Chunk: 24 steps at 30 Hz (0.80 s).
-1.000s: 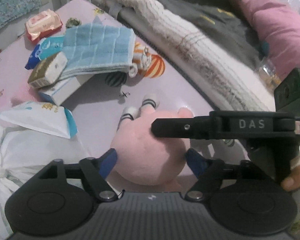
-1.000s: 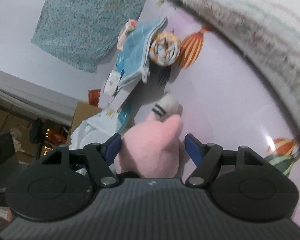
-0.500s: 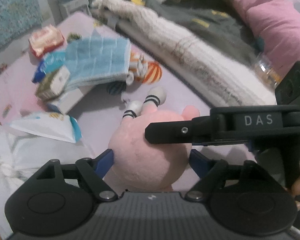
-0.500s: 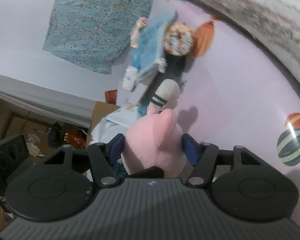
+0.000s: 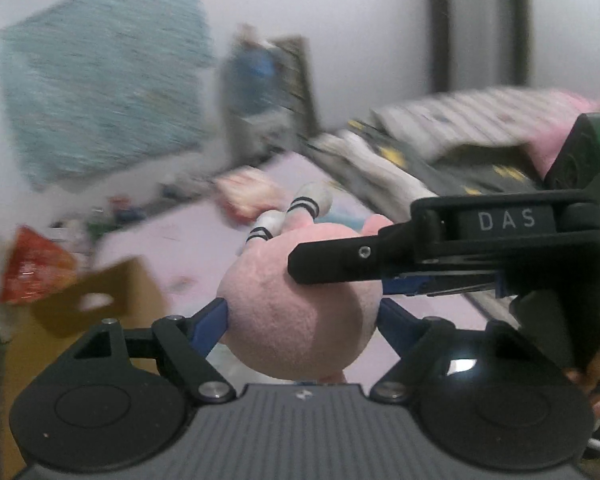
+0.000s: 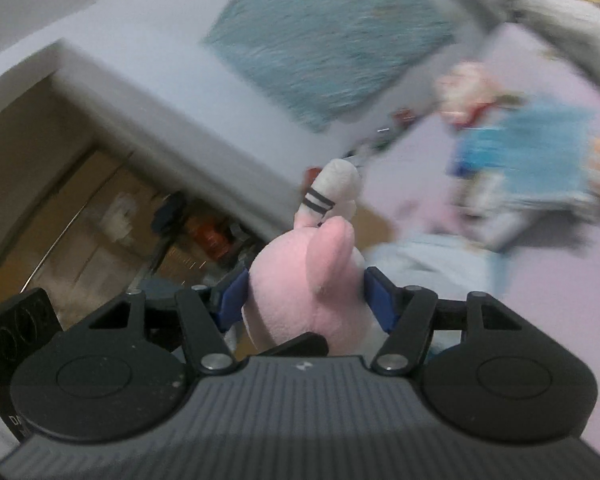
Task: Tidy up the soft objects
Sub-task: 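Carry the pink plush toy with both grippers into the cardboard box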
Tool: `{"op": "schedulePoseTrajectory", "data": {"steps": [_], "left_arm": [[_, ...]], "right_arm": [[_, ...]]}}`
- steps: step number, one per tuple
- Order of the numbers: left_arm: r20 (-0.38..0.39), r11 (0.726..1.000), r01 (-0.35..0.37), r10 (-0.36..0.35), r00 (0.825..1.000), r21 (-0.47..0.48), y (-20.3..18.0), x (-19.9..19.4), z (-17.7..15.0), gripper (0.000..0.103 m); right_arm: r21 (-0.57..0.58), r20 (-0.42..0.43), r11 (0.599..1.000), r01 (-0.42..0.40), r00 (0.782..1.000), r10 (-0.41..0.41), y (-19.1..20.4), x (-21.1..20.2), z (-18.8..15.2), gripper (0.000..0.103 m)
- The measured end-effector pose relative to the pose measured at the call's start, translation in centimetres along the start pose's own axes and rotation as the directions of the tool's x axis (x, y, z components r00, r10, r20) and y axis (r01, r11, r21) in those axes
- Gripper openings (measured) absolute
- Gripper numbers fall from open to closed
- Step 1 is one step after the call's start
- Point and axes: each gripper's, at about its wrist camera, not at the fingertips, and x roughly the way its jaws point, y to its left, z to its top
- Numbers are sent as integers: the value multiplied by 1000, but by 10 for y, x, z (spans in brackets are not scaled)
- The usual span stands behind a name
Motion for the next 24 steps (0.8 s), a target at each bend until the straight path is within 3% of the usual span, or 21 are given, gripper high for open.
{"op": "schedulePoseTrajectory", "data": {"steps": [6,11,17,20,24], "left_arm": [[13,981,-152,155,988,-124,93,-24,4,82],[-55,956,-230,224,973,-183,172,1,9,82],[-185,940,-242,200,962,-243,261,79,-4,82],[-239,927,-238,171,956,-291,300,116,-18,81],[-273,922,-267,190,943,-281,335,148,-36,78]], "right_arm": [[-123,-149,985,-123,983,105,84,92,23,63],[-132,-288,980,-148,952,105,128,185,38,63],[-57,-408,998,-36,913,9,125,308,41,63],[9,-454,999,45,890,-36,110,357,30,63],[47,-482,991,126,872,-87,89,406,17,63]]}}
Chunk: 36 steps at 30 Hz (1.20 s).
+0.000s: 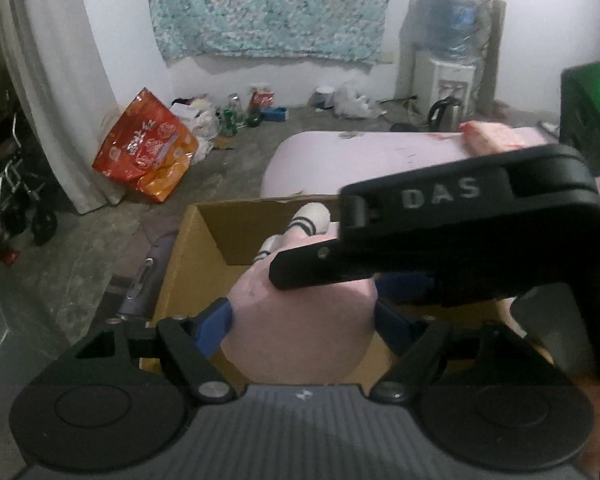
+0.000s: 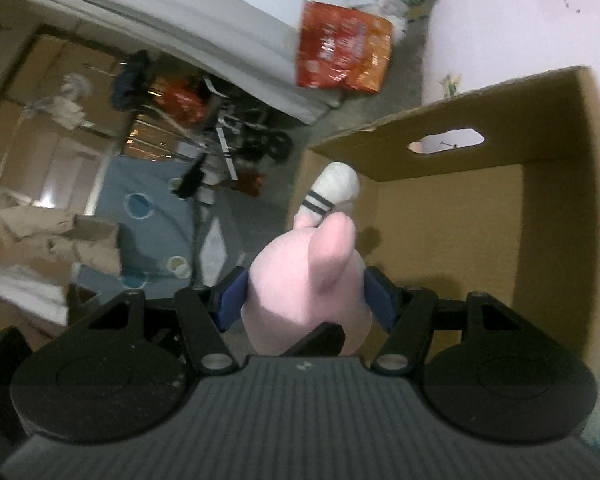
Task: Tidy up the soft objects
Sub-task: 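Carry the pink plush toy with both grippers into the cardboard box, then open both grippers and move back toward the items on the bed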
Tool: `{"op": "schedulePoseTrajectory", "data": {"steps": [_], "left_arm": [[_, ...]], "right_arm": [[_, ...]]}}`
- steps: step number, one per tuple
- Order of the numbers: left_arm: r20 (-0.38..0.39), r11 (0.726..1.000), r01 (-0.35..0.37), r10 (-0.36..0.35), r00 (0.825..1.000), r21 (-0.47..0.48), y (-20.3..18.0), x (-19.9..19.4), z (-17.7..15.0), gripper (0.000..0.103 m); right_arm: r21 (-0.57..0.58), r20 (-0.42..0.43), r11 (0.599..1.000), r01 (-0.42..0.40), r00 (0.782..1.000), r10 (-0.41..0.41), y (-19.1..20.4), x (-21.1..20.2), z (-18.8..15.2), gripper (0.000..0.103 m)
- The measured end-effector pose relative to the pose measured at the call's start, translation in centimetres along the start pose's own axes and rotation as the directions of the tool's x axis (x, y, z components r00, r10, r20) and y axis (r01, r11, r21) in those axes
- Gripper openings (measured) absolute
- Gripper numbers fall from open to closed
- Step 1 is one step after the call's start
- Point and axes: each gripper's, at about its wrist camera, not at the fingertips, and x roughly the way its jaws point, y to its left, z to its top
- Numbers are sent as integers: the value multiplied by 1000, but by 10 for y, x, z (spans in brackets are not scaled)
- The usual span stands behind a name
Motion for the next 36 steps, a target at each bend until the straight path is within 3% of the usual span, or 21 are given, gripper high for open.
{"op": "schedulePoseTrajectory", "data": {"steps": [8,13,15,20,25,36], "left_arm": [[-8,986,-129,131,991,106,-6,49,0,66],[-57,989,-120,125,991,86,1,73,-6,65],[-72,988,-131,137,988,80,4,82,-7,57],[-78,990,-128,132,988,58,9,91,-10,64],[-92,989,-139,142,986,44,7,91,-12,75],[-48,980,-199,199,979,-2,12,49,-7,90]], "right_arm": [[87,9,995,57,998,-58,-30,85,26,61],[135,13,989,61,998,-63,-61,118,33,61],[137,18,989,60,998,-63,-69,129,34,61],[129,35,991,44,998,-49,-76,148,40,68],[93,49,992,81,995,-86,-71,138,48,83],[92,175,992,-89,982,72,-51,36,64,83]]}}
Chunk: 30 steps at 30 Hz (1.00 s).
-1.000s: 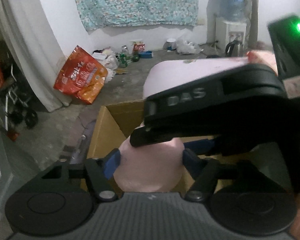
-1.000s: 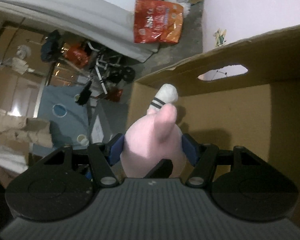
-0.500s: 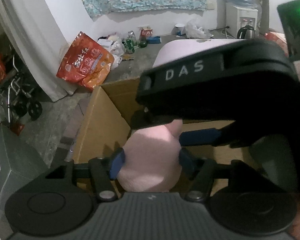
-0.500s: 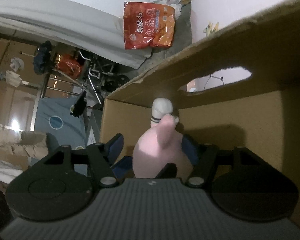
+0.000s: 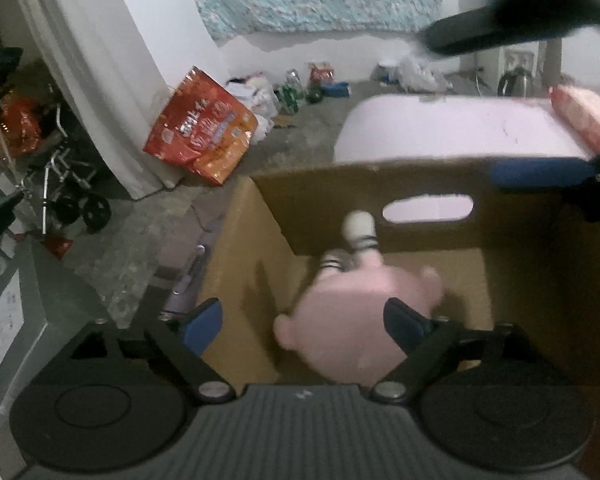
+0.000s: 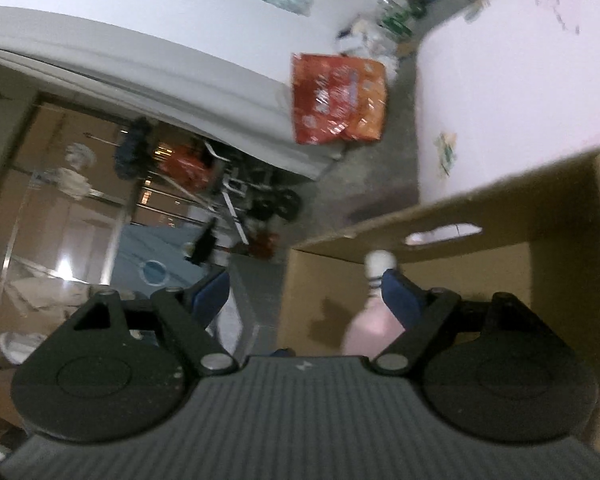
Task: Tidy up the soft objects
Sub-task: 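Open both grippers and move back toward the items on the bed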
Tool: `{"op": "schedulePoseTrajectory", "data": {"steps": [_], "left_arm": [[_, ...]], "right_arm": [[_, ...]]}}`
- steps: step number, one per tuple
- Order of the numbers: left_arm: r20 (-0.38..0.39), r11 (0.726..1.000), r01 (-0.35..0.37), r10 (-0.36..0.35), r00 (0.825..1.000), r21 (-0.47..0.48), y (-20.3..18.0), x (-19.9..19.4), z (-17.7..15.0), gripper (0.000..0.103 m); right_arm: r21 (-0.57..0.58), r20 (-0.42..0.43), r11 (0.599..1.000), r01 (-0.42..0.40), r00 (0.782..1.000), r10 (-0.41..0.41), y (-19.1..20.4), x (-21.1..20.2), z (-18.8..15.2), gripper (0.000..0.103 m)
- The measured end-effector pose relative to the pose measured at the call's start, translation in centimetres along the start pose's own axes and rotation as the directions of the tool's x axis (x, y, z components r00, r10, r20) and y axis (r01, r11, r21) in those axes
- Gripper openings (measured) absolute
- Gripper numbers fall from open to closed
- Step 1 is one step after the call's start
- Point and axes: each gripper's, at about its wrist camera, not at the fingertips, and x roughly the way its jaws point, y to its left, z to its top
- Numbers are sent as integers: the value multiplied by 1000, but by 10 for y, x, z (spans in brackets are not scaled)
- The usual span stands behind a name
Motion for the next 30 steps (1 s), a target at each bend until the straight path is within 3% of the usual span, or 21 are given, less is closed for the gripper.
{"op": "schedulePoseTrajectory", "data": {"steps": [6,12,17,22,26,28,30], "left_arm": [[47,998,3,0,999,-64,7,-40,1,90],[155,988,108,-91,984,-106,-1,-104,-10,90],[197,942,325,-303,932,-89,-35,-159,-28,90],[184,892,451,-440,879,-20,-89,-186,-44,89],[168,840,541,-538,826,30,-140,-192,-53,89],[158,827,559,-562,812,69,-169,-192,-55,89],[136,822,560,-569,811,102,-198,-190,-53,86]], "right_arm": [[-59,57,993,-104,993,107,18,-93,5,83],[-136,98,979,-154,981,168,12,-208,-15,83],[-199,168,975,-98,977,133,-20,-319,-51,83],[-167,270,986,-2,962,48,-74,-411,-89,85],[-92,345,995,49,939,-15,-127,-458,-119,86],[-48,378,996,75,924,-52,-155,-468,-134,86],[-15,398,995,98,914,-84,-173,-471,-143,86]]}}
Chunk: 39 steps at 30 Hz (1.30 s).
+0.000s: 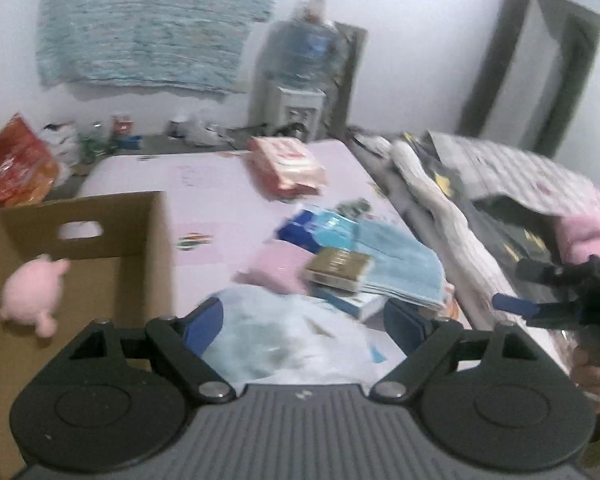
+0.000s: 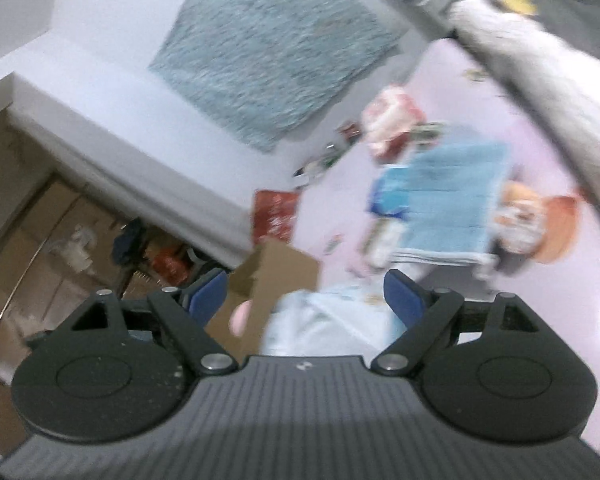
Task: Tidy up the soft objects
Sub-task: 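Open both grippers and move back toward the items on the bed, then grasp the white-blue snack bag with the right gripper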
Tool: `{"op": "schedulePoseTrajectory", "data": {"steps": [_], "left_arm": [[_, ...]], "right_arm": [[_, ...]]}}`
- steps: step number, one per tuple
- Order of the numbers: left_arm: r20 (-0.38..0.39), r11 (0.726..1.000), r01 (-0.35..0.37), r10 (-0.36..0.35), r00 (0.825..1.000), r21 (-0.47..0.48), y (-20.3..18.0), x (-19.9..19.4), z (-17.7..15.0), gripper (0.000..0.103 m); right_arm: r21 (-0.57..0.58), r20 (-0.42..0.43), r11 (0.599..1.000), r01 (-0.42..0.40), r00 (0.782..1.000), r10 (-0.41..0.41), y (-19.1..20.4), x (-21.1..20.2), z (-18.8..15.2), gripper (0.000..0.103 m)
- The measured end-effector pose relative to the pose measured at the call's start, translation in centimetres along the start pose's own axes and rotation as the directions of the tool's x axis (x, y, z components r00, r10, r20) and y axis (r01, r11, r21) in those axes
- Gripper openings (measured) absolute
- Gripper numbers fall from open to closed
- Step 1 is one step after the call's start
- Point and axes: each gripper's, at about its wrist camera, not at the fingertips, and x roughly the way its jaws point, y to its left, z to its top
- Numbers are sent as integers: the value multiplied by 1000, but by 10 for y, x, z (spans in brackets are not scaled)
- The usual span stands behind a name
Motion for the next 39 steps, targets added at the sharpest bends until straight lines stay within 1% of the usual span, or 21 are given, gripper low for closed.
{"op": "schedulePoseTrajectory", "data": {"steps": [2,3,6,8,9,10,11,12,13,14,17,21,24,26,28,30,31,33,34,35,39], "left_arm": [[-16,1000,9,-9,1000,21,-20,17,4,82],[-21,999,8,-7,1000,33,-29,27,7,81],[-28,998,-21,23,999,62,-48,52,14,68],[-38,997,-37,40,998,70,-58,70,15,57],[-47,997,-33,37,998,68,-62,77,16,55],[-62,998,-28,32,998,64,-64,86,15,51],[-75,998,-22,27,997,58,-66,93,15,43],[-85,998,-22,27,996,55,-67,98,13,40],[-96,998,-34,39,995,55,-69,105,12,34],[-105,997,-56,62,993,58,-70,111,11,33],[-117,994,-90,98,988,69,-70,117,8,33],[-152,991,-112,122,981,69,-61,122,12,36],[-167,988,-148,154,974,47,-50,124,19,43],[-184,988,-155,157,970,25,-43,129,23,52],[-247,991,-133,127,960,-4,-35,141,26,54],[-310,992,-113,90,947,-58,-24,156,26,54],[-321,990,-119,88,943,-78,-20,161,26,52],[-324,988,-136,104,940,-78,-18,166,25,50],[-321,987,-137,105,941,-79,-17,166,25,48],[-318,988,-130,98,943,-83,-18,165,26,45],[-325,985,-115,67,943,-130,-11,163,27,45]], "right_arm": [[26,18,999,31,999,-32,-16,0,-10,86],[37,26,998,50,998,-51,-25,3,-14,86],[52,43,994,101,994,-103,-44,17,-17,86],[49,60,988,144,987,-147,-55,29,-14,84],[51,69,985,162,984,-165,-57,40,-11,83],[54,75,983,178,981,-181,-61,47,-7,79],[54,80,980,191,978,-195,-65,53,-3,76],[56,81,976,210,974,-214,-70,62,1,74],[68,76,972,225,970,-230,-74,66,5,69],[85,69,969,232,969,-238,-79,70,7,68],[82,72,971,223,971,-229,-80,74,8,68],[70,89,977,200,975,-206,-70,56,-10,68],[99,65,983,157,984,-164,-66,44,-29,68],[152,24,984,91,995,-96,-70,50,-40,68],[201,-39,979,39,999,-32,-75,70,-49,68],[223,-89,975,6,996,14,-76,97,-54,68],[226,-106,974,2,994,22,-76,109,-55,68],[241,-130,971,-9,991,41,-77,133,-57,66],[253,-139,967,-19,989,55,-78,144,-57,63],[275,-154,961,-16,986,61,-81,154,-57,60],[340,-177,939,-41,978,107,-91,183,-61,53]]}}
